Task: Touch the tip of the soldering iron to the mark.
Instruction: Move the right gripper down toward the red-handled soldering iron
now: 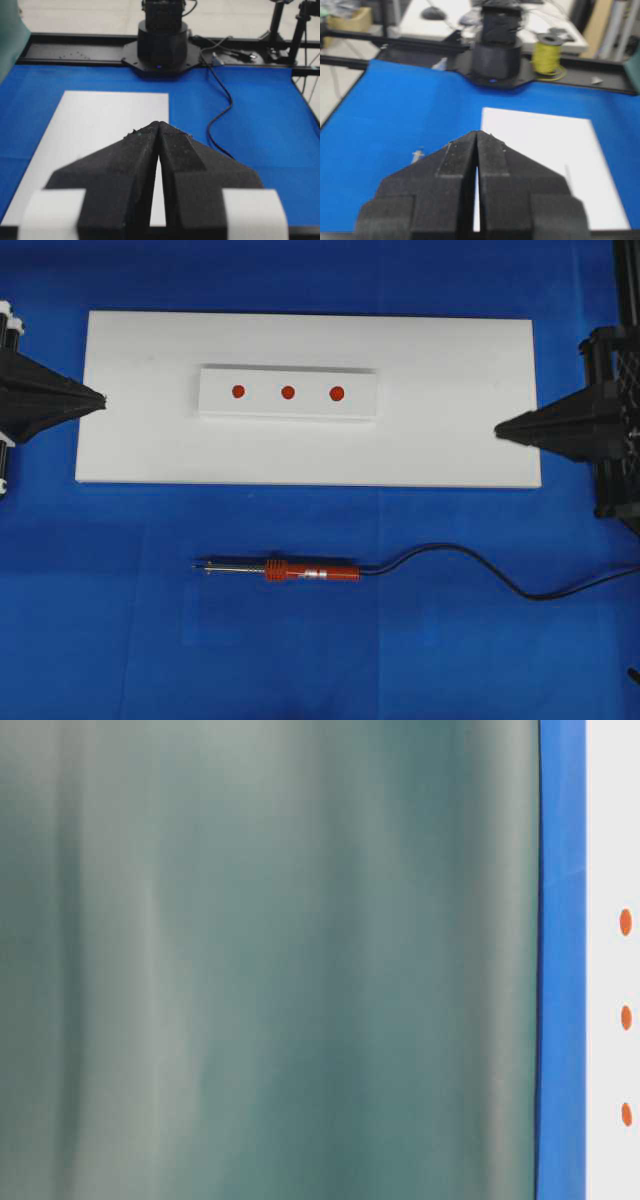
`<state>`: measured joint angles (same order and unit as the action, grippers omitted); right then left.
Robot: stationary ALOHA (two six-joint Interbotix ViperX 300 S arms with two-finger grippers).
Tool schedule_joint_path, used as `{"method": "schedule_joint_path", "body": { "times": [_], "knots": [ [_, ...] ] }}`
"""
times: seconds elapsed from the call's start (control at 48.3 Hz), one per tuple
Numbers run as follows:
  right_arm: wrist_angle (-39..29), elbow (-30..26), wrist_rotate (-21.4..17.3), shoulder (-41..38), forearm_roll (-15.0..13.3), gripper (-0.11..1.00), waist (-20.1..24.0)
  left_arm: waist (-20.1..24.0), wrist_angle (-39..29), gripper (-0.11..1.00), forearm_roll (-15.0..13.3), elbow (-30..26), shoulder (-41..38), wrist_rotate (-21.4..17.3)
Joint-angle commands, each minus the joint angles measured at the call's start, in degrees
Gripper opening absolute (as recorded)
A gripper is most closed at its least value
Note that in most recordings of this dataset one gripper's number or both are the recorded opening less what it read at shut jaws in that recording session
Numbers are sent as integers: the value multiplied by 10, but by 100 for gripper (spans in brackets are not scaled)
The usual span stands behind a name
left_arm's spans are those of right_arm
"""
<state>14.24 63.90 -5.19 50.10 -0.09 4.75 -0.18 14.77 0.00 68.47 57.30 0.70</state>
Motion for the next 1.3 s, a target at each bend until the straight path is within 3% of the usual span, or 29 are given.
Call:
{"method": "schedule_joint_path", "body": {
  "times": [0.0,0.103,0.186,0.455,0.786,1.118,1.283],
  "knots": [
    [9,-25,-5,-26,2,-5,18,-1,4,0,0,-4,-3,1],
    [25,-45,-18,-71,2,2,40,-1,3,0,0,-3,-3,1],
    [30,-63,-27,-109,3,15,50,-1,4,0,0,-2,-3,1],
    [42,-128,-54,-256,27,88,68,-1,8,0,0,3,-3,1],
    [82,-214,-54,-431,71,85,98,-1,14,0,0,8,0,1],
    [145,-245,-49,-555,144,85,120,-1,17,0,0,11,4,1],
    [157,-265,-48,-603,165,85,134,6,17,0,0,13,4,1]
  ]
}}
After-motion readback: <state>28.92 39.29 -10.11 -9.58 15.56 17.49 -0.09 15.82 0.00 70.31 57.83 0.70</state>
